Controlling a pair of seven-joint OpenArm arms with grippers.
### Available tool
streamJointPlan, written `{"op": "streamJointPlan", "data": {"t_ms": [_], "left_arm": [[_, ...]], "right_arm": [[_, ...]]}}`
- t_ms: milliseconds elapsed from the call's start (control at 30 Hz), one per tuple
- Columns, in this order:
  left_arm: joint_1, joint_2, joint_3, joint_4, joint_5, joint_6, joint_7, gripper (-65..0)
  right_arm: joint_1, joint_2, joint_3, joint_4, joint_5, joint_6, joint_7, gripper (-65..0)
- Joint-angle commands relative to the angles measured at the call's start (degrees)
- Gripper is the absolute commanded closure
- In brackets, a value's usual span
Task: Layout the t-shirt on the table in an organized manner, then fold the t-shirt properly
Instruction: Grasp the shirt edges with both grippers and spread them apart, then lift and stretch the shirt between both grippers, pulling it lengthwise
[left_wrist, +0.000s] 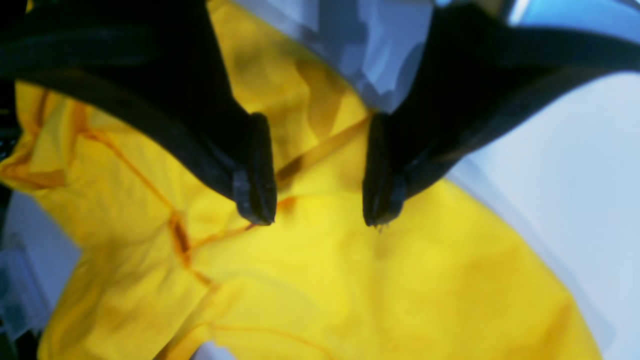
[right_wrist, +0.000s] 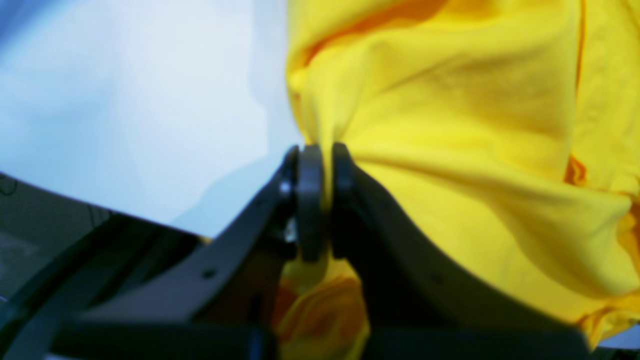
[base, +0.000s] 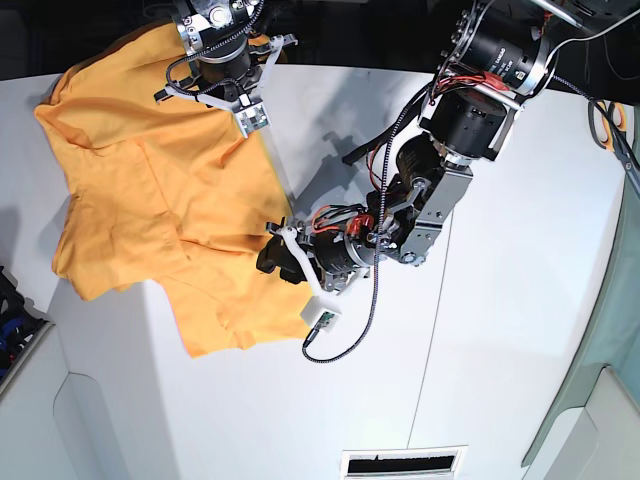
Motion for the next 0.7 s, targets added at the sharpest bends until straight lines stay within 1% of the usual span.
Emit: {"op": "streamJointPlan", "data": {"t_ms": [0, 100, 200, 233, 367, 433, 500, 667], "left_arm": [[-1.42, 0.09, -0.11, 0.81, -0.07, 0.68, -1.20, -31.6], [-1.46, -0.87, -0.13, 0.81, 0.79, 1.84, -1.33, -31.6], [-1.57, -2.67, -0.79, 0.87, 0.85, 5.81, -2.21, -31.6], [-1.55, -3.19, -1.81, 0.87, 0.83, 5.99, -2.71, -31.6], [-0.87, -3.85, -6.27, 0.85, 0.37, 5.09, -1.60, -31.6], [-0.33, -3.82, -6.38, 0.85, -1.64, 3.87, -0.07, -31.6], [0.74, -3.28, -6.36, 0.85, -1.95, 3.10, 0.28, -31.6], [2.75, -1.20, -6.36, 0.85, -3.17, 3.10, 0.04, -31.6]], "right_arm": [[-0.04, -0.17, 0.00, 0.96, -0.24, 0.02, 0.24, 0.0], [-0.02, -0.15, 0.00, 0.96, -0.94, 0.02, 0.26, 0.0], [-0.02, -0.13, 0.00, 0.96, -1.75, 0.02, 0.26, 0.0], [-0.02, -0.15, 0.00, 0.96, -1.73, 0.02, 0.26, 0.0], [0.00, -0.17, 0.00, 0.96, -1.70, 0.02, 0.28, 0.0], [0.13, -0.20, 0.00, 0.98, -1.60, 0.02, 0.28, 0.0], [0.28, -0.20, 0.00, 0.98, -1.57, 0.02, 0.26, 0.0], [0.26, -0.20, 0.00, 0.98, -1.46, 0.02, 0.02, 0.0]]}}
